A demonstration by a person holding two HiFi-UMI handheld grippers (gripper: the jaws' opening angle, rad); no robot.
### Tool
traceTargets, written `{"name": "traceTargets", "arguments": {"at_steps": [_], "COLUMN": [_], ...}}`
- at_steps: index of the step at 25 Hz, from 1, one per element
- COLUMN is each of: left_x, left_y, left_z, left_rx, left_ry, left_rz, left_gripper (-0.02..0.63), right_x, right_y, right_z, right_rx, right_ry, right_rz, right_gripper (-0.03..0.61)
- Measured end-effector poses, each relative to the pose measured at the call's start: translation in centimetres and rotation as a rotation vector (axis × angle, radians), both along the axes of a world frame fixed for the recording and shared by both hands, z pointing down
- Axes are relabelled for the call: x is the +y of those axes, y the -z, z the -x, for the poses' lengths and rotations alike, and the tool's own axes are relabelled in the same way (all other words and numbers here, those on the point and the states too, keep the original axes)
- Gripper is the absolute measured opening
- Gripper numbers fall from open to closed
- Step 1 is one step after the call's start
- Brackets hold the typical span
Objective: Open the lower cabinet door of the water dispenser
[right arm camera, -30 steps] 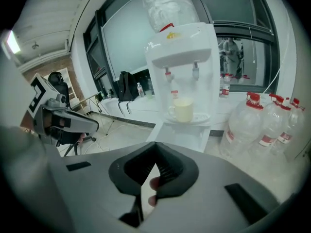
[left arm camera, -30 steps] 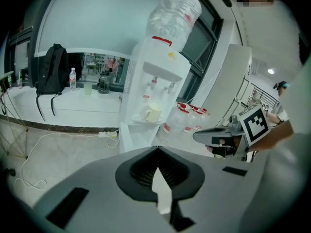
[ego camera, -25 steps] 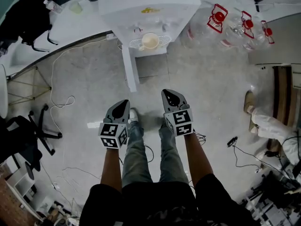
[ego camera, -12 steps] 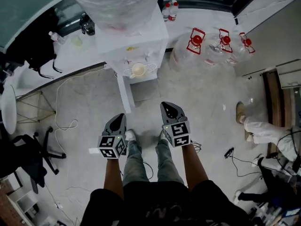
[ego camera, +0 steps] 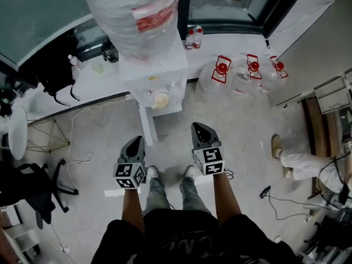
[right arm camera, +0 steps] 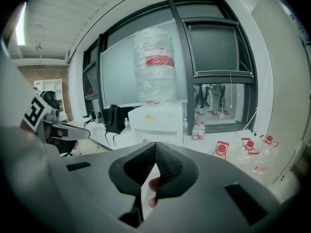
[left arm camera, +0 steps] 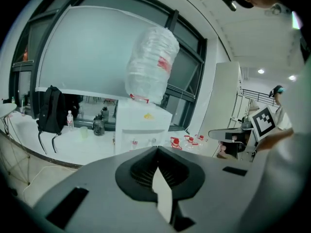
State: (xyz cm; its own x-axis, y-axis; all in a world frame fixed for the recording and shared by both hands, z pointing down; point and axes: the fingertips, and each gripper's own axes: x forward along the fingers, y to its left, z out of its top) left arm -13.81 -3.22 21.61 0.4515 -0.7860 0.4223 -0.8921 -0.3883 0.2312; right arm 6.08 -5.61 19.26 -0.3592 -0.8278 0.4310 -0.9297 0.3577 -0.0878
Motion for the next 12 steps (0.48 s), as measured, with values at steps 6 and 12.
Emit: {"name": "traceTargets", "arguments": {"at_steps": [6,12], "left_x": [-0.1,-0.1], "left_y": [4.6,9.3], "left_z": [-0.4,-0.5], "left_rx": [-0.017,-0.07], "left_ry": [0.018,0.027], "left_rz": [-0.08,-0.162], "left_gripper": [0.012,0.012], "right_x": [0.2,1.2], "right_y": [4.5,8.4], "right_z": [-1.2,-1.7], "right_rx": [-0.002,0.01], "right_ry": [-0.002,0.024], "right_rz": [-0.061,-0.13], "right_gripper": [0.014,0.014]}}
